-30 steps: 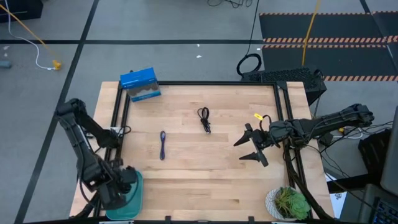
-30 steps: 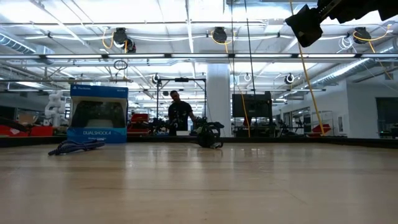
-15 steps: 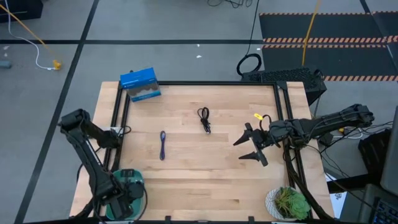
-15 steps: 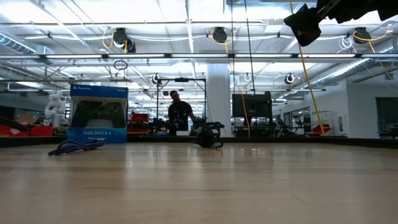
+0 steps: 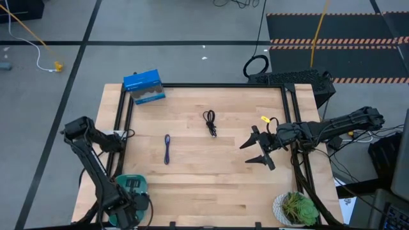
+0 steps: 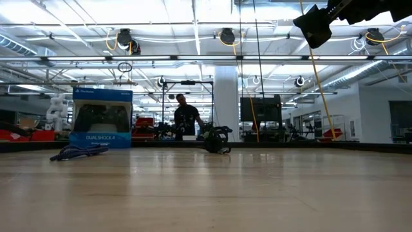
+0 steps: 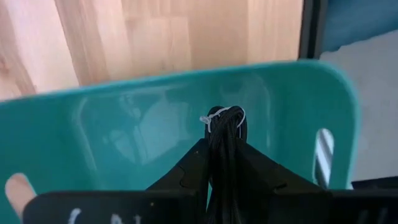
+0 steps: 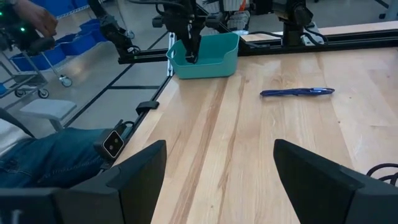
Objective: Pick and place USB-C Cables
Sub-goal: Put the upper black cable into the blue basket, then put the purple cable into the blue basket
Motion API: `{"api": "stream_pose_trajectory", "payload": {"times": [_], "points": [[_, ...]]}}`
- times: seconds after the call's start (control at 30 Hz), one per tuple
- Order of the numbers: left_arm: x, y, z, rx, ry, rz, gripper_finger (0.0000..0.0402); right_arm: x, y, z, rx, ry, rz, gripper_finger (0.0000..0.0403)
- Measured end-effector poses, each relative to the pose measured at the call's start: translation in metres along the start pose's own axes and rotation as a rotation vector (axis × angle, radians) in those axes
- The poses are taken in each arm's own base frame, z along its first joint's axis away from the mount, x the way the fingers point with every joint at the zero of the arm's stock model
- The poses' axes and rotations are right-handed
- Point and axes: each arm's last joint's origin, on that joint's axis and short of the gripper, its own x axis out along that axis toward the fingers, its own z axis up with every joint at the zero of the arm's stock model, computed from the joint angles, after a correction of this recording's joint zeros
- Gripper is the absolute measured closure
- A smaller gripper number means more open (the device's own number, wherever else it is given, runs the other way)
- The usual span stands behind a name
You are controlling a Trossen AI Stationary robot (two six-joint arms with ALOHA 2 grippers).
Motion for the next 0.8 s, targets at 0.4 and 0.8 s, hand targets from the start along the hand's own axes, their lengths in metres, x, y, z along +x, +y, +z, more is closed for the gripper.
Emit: {"api": "stream_pose_trajectory", "payload": {"times": [0.4, 0.8], "points": [[0.024, 0.017, -0.009, -0.058, 0.070, 0.090, 0.0290, 0.000, 0.000, 0.000, 0.001, 0.003, -0.001, 0.0117], [0.016, 0.032, -0.005, -0.127, 0.094, 0.144, 0.0180, 0.000, 0.000, 0.000, 0.001, 0.003, 0.000, 0.0117]]}}
